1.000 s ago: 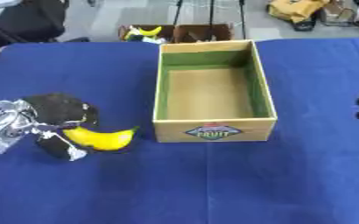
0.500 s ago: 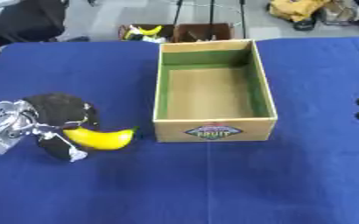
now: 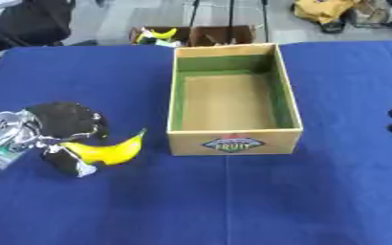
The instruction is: Pick up objects on the table and place them in the box.
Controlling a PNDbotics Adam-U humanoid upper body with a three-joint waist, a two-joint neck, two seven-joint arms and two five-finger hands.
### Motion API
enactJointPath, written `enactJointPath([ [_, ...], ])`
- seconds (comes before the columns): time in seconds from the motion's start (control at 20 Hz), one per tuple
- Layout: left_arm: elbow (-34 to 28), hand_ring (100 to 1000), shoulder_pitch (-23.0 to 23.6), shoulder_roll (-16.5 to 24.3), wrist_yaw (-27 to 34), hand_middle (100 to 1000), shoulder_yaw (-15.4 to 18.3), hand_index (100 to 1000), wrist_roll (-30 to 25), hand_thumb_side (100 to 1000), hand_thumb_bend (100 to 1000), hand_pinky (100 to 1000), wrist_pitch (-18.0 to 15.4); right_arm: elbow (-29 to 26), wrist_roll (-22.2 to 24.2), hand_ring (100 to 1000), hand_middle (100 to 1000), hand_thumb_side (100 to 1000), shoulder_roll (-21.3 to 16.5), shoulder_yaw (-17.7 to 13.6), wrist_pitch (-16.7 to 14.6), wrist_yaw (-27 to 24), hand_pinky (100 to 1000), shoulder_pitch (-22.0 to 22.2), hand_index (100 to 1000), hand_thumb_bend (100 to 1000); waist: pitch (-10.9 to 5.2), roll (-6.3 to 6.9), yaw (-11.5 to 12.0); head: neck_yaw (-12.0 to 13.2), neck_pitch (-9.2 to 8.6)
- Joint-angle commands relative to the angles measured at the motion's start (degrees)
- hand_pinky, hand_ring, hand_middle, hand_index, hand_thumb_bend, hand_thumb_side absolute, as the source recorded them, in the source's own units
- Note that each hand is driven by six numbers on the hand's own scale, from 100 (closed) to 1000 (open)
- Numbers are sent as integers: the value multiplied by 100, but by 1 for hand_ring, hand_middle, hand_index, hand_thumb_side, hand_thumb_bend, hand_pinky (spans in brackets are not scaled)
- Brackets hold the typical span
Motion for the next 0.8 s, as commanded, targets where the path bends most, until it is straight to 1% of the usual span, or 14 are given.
enactJointPath([
  [0.05,4,565,-78,79,-72,585,11,663,83,560,286,382,-38,-75,13,703,594,1000,-70,-32,-12,21,633,-42,835,100,-91,-7,7,19,-67],
  [0.25,90,579,-82,65,-157,625,-5,690,104,560,280,398,-74,-77,8,703,593,1000,-67,-36,-11,16,633,-46,835,100,-97,-10,11,23,-74],
  [0.5,174,560,-93,37,-251,593,5,666,188,560,217,377,-80,-75,14,702,592,1000,-67,-35,-12,13,633,-47,834,100,-104,-13,12,23,-80],
  [0.55,179,555,-96,34,-253,584,9,659,214,565,192,369,-74,-74,15,702,592,1000,-67,-35,-12,12,633,-46,834,100,-106,-12,14,23,-78],
  [0.7,195,537,-106,33,-242,566,12,643,266,557,182,348,-55,-73,21,702,592,1000,-66,-32,-11,11,633,-43,834,100,-113,-10,20,27,-78],
  [0.8,210,531,-106,33,-236,558,3,634,268,539,199,339,-58,-74,19,701,593,1000,-65,-34,-10,11,633,-43,834,100,-115,-10,20,30,-79],
])
